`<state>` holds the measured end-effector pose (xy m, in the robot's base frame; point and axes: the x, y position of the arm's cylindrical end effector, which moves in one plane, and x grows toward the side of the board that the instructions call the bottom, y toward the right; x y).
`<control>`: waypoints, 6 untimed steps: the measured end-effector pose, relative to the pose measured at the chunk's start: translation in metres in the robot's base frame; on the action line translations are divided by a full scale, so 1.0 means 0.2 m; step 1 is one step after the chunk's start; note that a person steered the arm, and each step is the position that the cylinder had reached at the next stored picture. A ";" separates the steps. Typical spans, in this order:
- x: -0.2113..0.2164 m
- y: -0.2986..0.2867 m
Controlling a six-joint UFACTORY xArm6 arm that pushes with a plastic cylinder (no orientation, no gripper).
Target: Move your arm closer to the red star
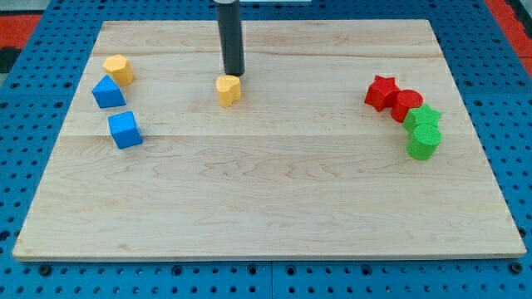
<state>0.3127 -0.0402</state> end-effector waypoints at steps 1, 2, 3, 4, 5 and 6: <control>0.01 0.30; 0.14 0.48; 0.30 0.55; 0.35 0.78; 0.36 0.92; 0.35 1.05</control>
